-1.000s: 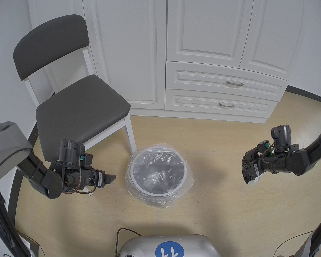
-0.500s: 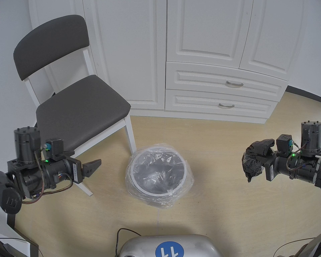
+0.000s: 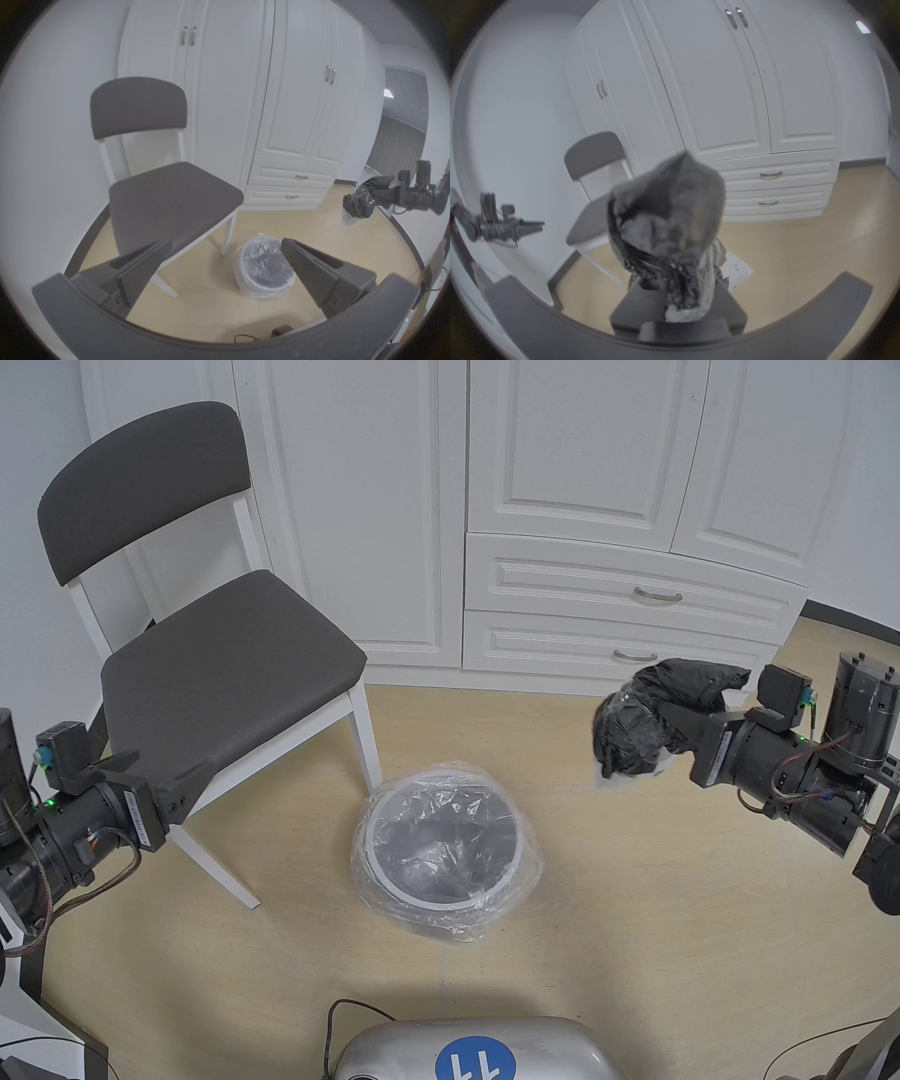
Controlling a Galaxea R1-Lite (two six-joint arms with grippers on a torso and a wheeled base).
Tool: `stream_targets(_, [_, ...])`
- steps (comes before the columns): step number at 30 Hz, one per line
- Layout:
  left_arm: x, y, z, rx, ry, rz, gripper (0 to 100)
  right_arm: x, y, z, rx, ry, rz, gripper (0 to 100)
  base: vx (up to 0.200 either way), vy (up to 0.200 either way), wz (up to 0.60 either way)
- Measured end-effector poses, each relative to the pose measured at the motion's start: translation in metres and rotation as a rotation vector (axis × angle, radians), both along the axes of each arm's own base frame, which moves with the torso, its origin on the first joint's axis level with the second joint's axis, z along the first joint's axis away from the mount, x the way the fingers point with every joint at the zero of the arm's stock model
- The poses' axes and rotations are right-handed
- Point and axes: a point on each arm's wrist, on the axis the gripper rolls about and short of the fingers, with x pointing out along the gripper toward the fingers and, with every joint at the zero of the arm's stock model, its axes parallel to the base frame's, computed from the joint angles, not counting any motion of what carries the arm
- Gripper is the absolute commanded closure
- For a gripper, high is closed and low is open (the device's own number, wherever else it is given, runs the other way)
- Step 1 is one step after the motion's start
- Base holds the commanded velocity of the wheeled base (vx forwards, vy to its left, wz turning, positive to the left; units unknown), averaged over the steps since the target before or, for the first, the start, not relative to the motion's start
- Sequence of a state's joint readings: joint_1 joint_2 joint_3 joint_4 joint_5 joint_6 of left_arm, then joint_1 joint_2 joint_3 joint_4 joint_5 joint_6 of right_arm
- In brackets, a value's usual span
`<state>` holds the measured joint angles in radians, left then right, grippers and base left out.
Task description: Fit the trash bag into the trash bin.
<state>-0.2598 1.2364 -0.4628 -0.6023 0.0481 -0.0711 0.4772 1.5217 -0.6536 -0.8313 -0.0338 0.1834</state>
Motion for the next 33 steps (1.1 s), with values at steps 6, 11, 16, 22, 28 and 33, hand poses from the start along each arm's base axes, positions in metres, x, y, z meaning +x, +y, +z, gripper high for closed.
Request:
stream_targets(6, [-0.016,0.009,0.013,-0.006,-0.086,0.106,0,0.006,0.033,-0.001,0.170,-0.065,0.030,100,0.000,0.000,0.00])
stream_targets(11, [-0.021,0.019,0.024,0.004,-0.144,0.185,0,0.018,0.059,-0.021,0.208,-0.069,0.056,100,0.000,0.000,0.00])
stream_targets(16, [-0.022,0.031,0.034,0.034,-0.190,0.264,0,0.038,0.087,-0.046,0.197,-0.038,0.075,100,0.000,0.000,0.00])
stream_targets(22, [-0.025,0.037,0.046,0.064,-0.241,0.304,0,0.069,0.120,-0.068,0.205,-0.033,0.094,100,0.000,0.000,0.00])
stream_targets(28, [-0.028,0.039,0.057,0.085,-0.314,0.323,0,0.083,0.153,-0.097,0.282,-0.003,0.137,100,0.000,0.000,0.00])
stream_targets(33, [-0.030,0.040,0.064,0.088,-0.367,0.329,0,0.086,0.166,-0.124,0.331,0.002,0.162,100,0.000,0.000,0.00])
